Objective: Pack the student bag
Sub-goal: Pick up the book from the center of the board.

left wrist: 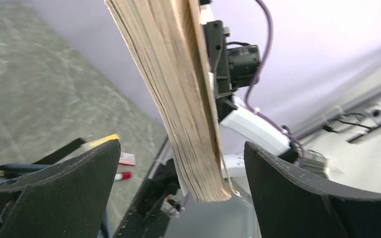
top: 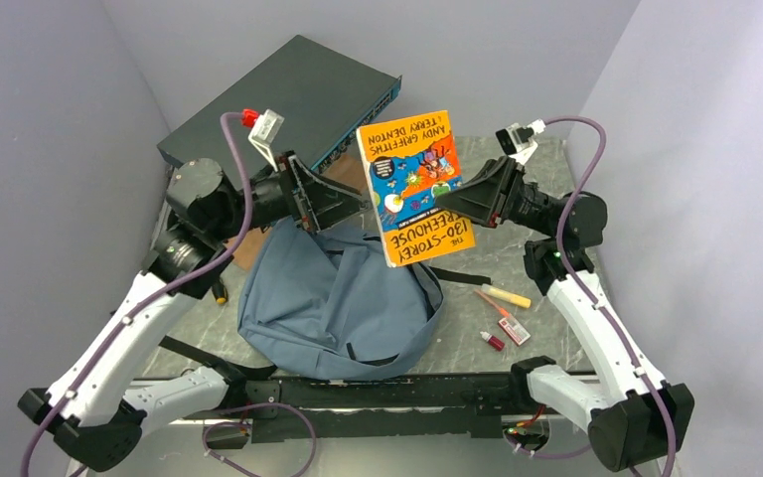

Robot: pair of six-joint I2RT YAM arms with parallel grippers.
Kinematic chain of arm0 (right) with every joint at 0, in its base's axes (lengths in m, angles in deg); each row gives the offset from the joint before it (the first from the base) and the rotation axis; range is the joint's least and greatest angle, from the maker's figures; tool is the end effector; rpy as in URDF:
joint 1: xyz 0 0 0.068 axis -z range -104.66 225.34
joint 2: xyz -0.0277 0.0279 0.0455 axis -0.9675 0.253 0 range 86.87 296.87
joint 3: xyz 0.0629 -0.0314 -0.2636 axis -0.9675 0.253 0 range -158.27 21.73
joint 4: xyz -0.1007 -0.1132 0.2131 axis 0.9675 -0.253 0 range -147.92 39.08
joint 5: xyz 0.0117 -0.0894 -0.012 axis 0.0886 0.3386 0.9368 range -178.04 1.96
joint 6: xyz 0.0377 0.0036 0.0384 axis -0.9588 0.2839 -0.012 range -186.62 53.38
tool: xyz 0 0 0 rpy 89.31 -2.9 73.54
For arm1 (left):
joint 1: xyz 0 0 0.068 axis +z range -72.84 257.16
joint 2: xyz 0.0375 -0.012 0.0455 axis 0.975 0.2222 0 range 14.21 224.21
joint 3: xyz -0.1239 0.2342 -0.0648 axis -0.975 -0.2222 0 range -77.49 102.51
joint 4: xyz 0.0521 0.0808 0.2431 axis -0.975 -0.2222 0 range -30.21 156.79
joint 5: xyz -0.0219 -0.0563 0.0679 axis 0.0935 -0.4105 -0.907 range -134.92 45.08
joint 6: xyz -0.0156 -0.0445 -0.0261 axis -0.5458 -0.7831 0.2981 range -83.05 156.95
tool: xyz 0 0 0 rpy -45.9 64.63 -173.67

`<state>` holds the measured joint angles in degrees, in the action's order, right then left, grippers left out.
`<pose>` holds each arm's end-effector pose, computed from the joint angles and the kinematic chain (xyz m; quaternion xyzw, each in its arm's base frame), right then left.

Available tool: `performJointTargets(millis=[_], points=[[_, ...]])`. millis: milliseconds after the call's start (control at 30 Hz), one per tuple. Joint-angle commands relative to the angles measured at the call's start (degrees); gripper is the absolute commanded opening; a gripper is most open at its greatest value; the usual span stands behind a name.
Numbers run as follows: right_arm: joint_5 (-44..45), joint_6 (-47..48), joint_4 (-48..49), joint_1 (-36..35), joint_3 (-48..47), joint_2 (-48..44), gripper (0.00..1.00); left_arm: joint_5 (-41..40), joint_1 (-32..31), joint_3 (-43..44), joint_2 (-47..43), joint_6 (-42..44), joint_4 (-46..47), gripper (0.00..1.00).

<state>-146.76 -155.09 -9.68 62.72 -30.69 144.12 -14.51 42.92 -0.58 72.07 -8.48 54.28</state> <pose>0.1894 0.0735 0.4295 -0.1038 0.5790 0.7411 0.3237 0.1516 -0.1249 0.4856 0.1321 0.6584 -0.5954 0.4411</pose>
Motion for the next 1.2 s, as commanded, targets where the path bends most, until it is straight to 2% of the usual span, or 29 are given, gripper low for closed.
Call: performJointTargets(millis=[0, 300, 400, 467, 533, 700, 767, 800, 967, 1167], points=[[5.4, -9.5, 13.7, -3.1, -1.8, -0.1, 0.00, 12.0, 1.1, -4.5, 1.6, -13.8, 23.0, 1.00], [8.4, -10.7, 16.0, -6.5, -1.4, 0.8, 0.00, 13.1, 1.2, -8.3, 2.0, -22.4, 35.9, 1.00], [8.5, -8.6, 13.7, -6.6, -1.1, 1.0, 0.00, 16.2, 1.2, -9.0, 3.7, -27.6, 44.6, 1.00], [8.0, -6.0, 10.0, -6.6, -1.8, 0.9, 0.00, 17.4, 1.2, -8.6, 3.9, -28.3, 45.9, 1.00], [7.8, -2.7, 5.8, -6.6, -2.9, 0.7, 0.00, 17.5, 1.1, -6.8, 3.3, -24.9, 42.0, 1.00], [6.6, 6.6, -6.4, -7.5, -7.7, 1.3, 0.00, 11.8, 0.6, -0.9, 1.7, -10.6, 20.0, 0.99], [5.8, 8.6, -9.1, -8.0, -9.2, 2.2, 0.00, 10.9, 0.6, -0.3, 2.3, -9.8, 17.7, 0.96], [5.4, 9.7, -10.1, -8.2, -9.9, 2.7, 0.00, 10.9, 0.6, -0.4, 2.8, -10.3, 17.9, 0.93], [2.0, 19.5, -22.2, -8.9, -16.2, 5.0, 0.00, 10.7, 0.6, -0.9, 4.5, -12.2, 21.2, 0.65], [2.3, 27.7, -36.2, -9.1, -21.9, 6.8, 0.01, 3.4, 0.6, -3.6, 2.1, -9.9, 21.1, 0.20]])
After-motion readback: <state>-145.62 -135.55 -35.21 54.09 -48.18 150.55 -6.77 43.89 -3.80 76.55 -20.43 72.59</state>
